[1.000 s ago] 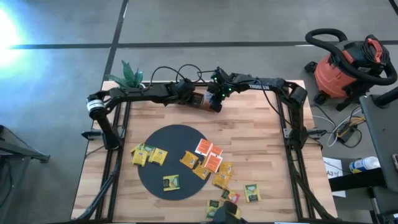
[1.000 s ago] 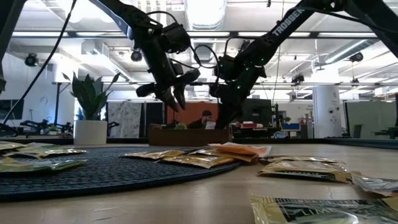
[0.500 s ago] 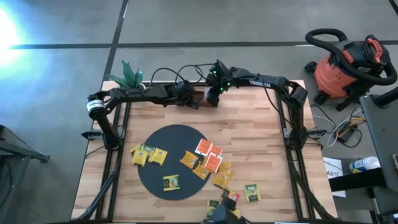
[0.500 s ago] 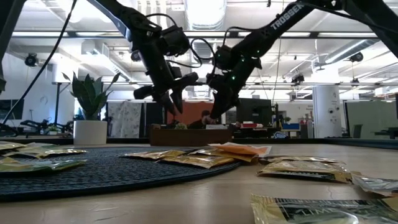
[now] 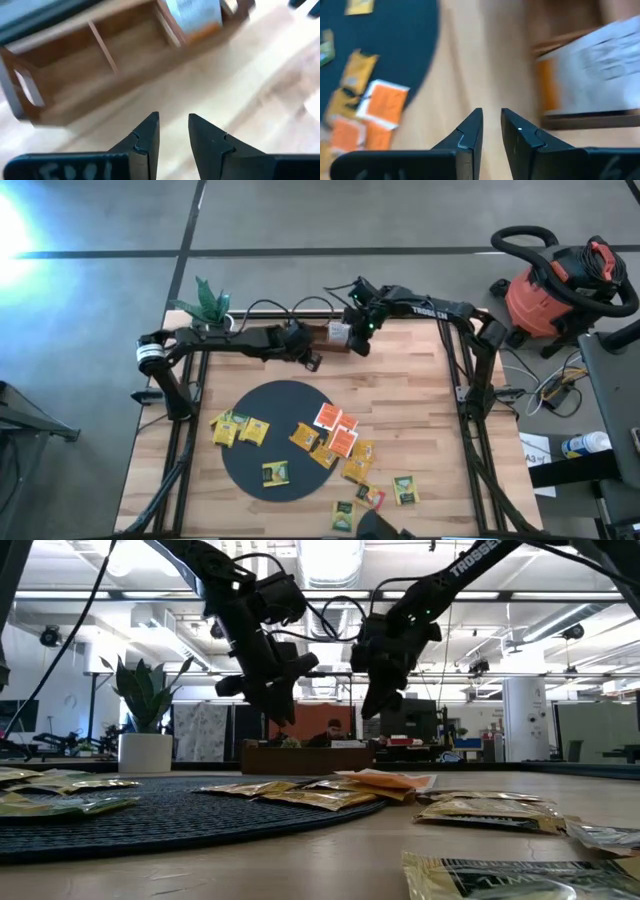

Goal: Pick & Place Tea
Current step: Put the yellow tea bag into the middle section of the wooden organizer

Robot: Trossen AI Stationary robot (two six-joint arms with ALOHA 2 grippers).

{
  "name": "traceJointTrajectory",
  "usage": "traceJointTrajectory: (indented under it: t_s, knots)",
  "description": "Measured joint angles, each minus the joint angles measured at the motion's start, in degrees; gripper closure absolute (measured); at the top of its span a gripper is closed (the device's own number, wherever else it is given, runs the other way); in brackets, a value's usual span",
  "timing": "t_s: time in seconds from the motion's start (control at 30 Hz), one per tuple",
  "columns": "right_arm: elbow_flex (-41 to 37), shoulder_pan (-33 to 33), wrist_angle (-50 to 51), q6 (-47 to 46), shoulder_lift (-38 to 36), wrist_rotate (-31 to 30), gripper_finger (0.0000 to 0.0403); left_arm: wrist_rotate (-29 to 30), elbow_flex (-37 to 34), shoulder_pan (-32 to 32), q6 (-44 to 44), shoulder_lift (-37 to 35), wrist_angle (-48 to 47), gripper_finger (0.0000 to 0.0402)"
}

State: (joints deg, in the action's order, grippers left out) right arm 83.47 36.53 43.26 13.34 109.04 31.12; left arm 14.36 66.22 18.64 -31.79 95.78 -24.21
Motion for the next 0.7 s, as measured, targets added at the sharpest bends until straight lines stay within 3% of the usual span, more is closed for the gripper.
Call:
traceJointTrajectory:
  t_s: [0.23, 0.5, 0.7]
  knots:
    - [-5.13, -1.36, -0.02, -0.45, -1.72, 0.40, 0.0335, -0.30, 0.17, -4.55, -2.14, -2.01, -11.23, 0.0303]
    - [-7.84, -1.47, -0.67, 0.45, -1.93, 0.40, 0.0335, 0.23, 0.17, -9.62, -14.89, -5.92, -29.66, 0.0303]
    - [-7.90, -1.55, -1.55, 1.24, -1.97, 0.43, 0.0335, -0.52, 0.07, -12.88, -22.63, -6.43, -37.61, 0.0303]
